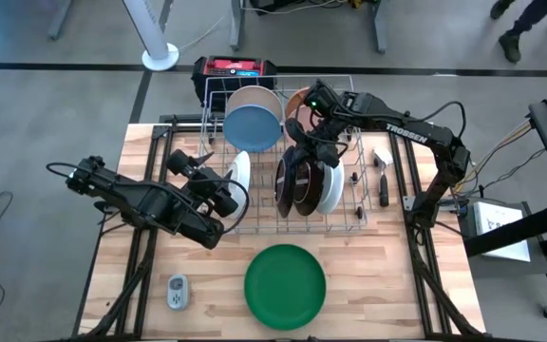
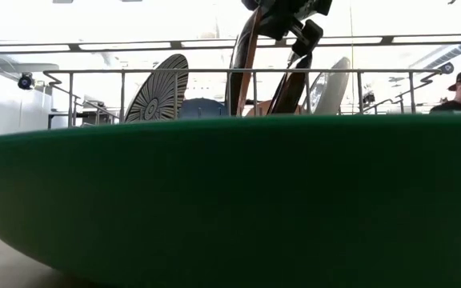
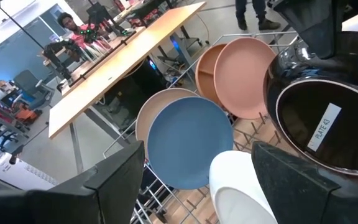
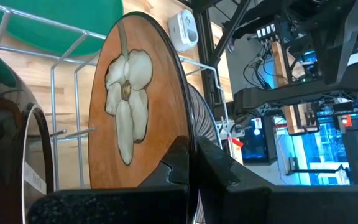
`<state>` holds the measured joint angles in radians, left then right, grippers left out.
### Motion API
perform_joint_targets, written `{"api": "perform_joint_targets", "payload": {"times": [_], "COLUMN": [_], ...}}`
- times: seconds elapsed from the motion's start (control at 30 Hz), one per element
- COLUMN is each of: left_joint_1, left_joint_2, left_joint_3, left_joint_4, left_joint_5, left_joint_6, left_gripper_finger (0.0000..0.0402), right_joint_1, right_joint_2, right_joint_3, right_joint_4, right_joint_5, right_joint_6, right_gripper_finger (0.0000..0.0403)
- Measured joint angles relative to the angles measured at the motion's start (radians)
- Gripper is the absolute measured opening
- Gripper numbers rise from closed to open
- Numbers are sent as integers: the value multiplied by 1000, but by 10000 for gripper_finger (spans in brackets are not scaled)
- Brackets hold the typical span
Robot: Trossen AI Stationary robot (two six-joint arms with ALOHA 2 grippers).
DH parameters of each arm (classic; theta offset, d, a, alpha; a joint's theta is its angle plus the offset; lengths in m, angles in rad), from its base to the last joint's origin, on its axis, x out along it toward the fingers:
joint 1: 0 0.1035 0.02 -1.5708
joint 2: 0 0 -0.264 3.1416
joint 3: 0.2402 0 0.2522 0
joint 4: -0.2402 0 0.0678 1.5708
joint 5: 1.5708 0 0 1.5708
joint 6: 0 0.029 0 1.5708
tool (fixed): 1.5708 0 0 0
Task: Sort dishes
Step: Put the orange flower patterned plate into the dish rack
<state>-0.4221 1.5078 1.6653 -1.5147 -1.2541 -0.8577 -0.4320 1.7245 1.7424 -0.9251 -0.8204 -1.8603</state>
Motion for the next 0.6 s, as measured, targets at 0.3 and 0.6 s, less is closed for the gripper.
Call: {"api": "perform_joint_targets", "payload": {"times": [0.3, 0.6], "left_joint_1": [0, 0], "left_joint_2": [0, 0], "left_joint_3": [0, 0], "left_joint_4": [-6, -6], "left_joint_5": [2, 3], "left_joint_6": [0, -8], "left_gripper_finger": [284, 284], "right_joint_1": [0, 0], "right_joint_2": [0, 0], "right_joint_3": [-18, -89], "right_joint_4": [10, 73], "right_joint_5": [0, 10], "right_joint_6": [0, 1], "right_gripper_finger": [0, 0]}}
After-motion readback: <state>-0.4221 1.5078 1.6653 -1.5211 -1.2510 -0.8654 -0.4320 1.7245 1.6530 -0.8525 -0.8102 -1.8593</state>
